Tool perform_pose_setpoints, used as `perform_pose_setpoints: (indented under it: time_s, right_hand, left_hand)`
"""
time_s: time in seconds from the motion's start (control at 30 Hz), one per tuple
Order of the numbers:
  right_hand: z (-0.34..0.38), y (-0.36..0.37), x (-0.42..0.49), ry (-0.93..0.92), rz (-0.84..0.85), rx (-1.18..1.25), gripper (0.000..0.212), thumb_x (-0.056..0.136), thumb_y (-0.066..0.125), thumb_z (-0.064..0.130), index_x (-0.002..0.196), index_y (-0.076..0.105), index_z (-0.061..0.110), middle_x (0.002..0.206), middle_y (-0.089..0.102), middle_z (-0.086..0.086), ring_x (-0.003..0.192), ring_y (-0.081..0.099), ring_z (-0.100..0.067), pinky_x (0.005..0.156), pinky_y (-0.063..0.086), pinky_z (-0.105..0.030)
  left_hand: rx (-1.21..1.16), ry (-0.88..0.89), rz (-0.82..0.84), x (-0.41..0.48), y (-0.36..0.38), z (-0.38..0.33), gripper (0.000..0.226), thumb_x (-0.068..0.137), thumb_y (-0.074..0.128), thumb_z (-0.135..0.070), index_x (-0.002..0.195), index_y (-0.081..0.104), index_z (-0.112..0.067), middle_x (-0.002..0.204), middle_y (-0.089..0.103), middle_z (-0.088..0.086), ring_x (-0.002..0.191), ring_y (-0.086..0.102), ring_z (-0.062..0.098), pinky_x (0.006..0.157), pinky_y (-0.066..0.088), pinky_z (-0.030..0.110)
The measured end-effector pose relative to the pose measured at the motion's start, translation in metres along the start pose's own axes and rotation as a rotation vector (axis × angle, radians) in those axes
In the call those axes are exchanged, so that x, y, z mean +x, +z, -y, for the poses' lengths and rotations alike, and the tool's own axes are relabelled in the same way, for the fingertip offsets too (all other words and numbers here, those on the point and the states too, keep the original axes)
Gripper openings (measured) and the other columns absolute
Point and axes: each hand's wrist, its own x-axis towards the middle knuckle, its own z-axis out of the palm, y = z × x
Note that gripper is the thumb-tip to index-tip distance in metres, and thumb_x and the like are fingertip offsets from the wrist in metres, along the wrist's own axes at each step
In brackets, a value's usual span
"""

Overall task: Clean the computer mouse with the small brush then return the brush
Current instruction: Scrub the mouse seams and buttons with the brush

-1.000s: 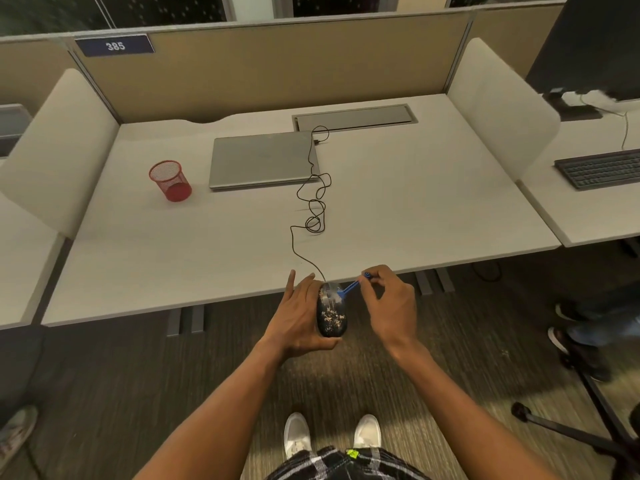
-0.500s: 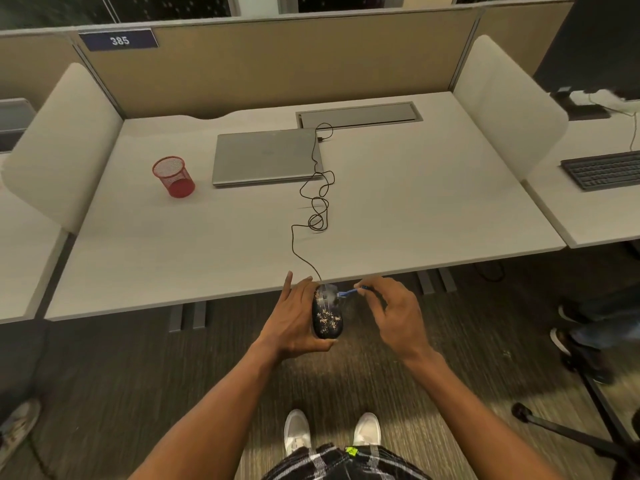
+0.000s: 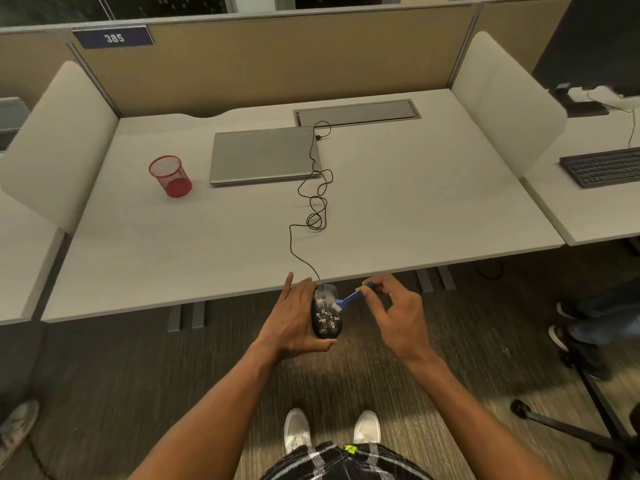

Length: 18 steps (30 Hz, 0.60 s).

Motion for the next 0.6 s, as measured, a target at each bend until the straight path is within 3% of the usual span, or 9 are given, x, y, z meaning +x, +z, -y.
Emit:
perform_pose_setpoints:
  time_s: [0.2,0.43,0.6]
  right_hand:
    - [0.001,0.006,-0.007,0.067,0.039,0.035,0.008,0.095,0.071,0.019,0.103,0.07,0.017,0.092,0.072,0.01,0.095,0.067,0.002,0.075,0.052,-0.009]
    - [-0.006,-0.004,-0.009,0.154,-0.099,0.045,0.009,0.096,0.071,0.014,0.104,0.071,0.015,0.092,0.072,0.01,0.093,0.066,0.007,0.076,0.05,-0.006]
    - [-0.005,-0.002,-0.009,0.172,-0.002,0.114,0.007,0.095,0.072,0.019,0.102,0.072,0.021,0.093,0.073,0.012,0.093,0.069,-0.001,0.078,0.056,-0.016]
  left_hand:
    - [-0.001,0.004,-0.004,0.003,-0.001,-0.002,0.125,0.069,0.059,-0.094,0.155,0.03,-0.007,0.153,0.047,0.014,0.152,0.034,0.025,0.13,-0.002,0.053]
    - [0.019,0.008,-0.025,0.005,-0.004,-0.001,0.124,0.07,0.058,-0.096,0.153,0.031,-0.007,0.152,0.048,0.015,0.153,0.032,0.028,0.129,-0.001,0.056]
    - [0.03,-0.009,-0.001,0.009,-0.008,-0.004,0.13,0.069,0.051,-0.101,0.156,0.03,-0.006,0.157,0.043,0.016,0.156,0.027,0.028,0.129,-0.005,0.055]
